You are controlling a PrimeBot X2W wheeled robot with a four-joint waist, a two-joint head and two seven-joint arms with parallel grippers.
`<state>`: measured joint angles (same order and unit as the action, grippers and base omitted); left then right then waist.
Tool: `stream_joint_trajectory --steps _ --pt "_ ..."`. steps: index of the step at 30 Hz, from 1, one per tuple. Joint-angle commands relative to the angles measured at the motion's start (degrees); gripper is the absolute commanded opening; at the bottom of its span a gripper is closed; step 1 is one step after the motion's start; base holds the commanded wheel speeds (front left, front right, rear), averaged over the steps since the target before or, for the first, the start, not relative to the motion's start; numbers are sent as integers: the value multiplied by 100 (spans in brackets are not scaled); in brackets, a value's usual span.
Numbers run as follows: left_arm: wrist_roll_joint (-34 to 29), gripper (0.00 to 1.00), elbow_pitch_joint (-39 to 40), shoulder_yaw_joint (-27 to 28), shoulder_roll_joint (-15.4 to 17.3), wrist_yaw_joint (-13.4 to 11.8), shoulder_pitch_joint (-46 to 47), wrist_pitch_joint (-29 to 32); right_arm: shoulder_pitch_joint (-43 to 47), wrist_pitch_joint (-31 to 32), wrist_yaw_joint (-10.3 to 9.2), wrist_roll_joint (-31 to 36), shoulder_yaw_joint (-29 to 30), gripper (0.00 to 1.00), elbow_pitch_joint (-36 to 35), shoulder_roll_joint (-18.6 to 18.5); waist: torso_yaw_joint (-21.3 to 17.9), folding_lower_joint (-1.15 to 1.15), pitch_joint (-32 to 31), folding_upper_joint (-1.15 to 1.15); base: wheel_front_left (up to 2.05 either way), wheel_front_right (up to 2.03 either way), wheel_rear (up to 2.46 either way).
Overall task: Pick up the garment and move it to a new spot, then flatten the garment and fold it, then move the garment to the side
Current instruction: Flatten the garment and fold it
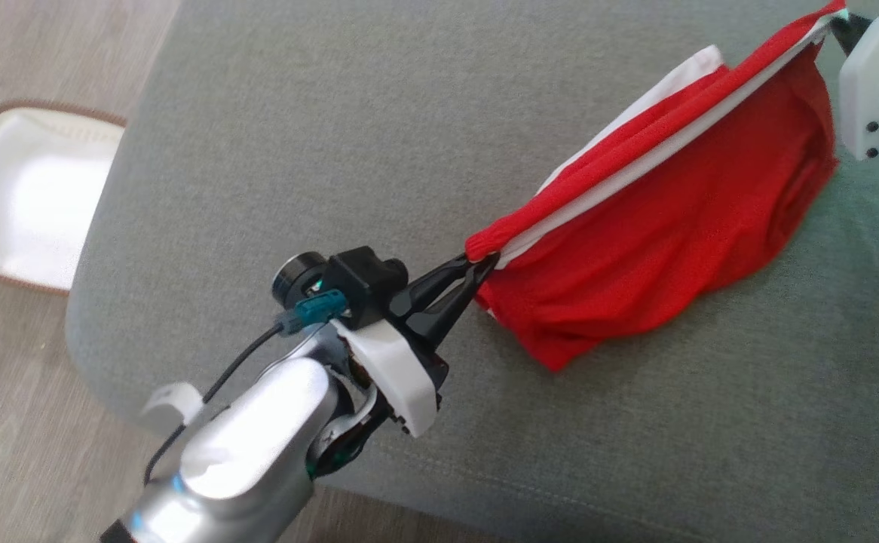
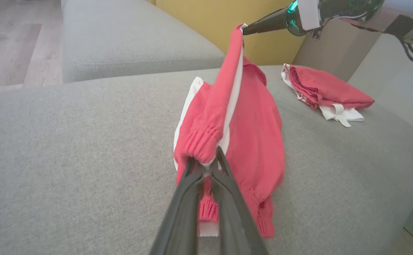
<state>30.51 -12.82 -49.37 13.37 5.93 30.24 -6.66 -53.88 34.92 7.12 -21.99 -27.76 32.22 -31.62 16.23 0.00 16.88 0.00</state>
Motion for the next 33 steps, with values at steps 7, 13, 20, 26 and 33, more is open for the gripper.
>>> stream_joint_trajectory --steps 7,13,20,26,33 --pt "52 0 -358 -14 -120 86 440 -231 -464 -327 36 123 -343 0 605 116 253 0 292 0 0 0 0" --pt "60 0 -730 -162 -235 116 594 -385 -639 -641 36 97 -602 0 1121 281 297 0 381 0 0 0 0" --pt "40 100 -1112 -216 -306 104 693 -525 -693 -903 36 51 -758 100 1672 447 188 0 253 0 0 0 0" --pt "24 100 -1295 -114 -247 -19 679 -646 -606 -1134 36 -68 -709 100 2011 480 -73 0 -58 0 0 0 0" --pt "137 100 -1229 215 -13 -317 537 -731 -375 -2304 36 -548 -142 100 1903 624 -517 0 -533 0 0 0 0"
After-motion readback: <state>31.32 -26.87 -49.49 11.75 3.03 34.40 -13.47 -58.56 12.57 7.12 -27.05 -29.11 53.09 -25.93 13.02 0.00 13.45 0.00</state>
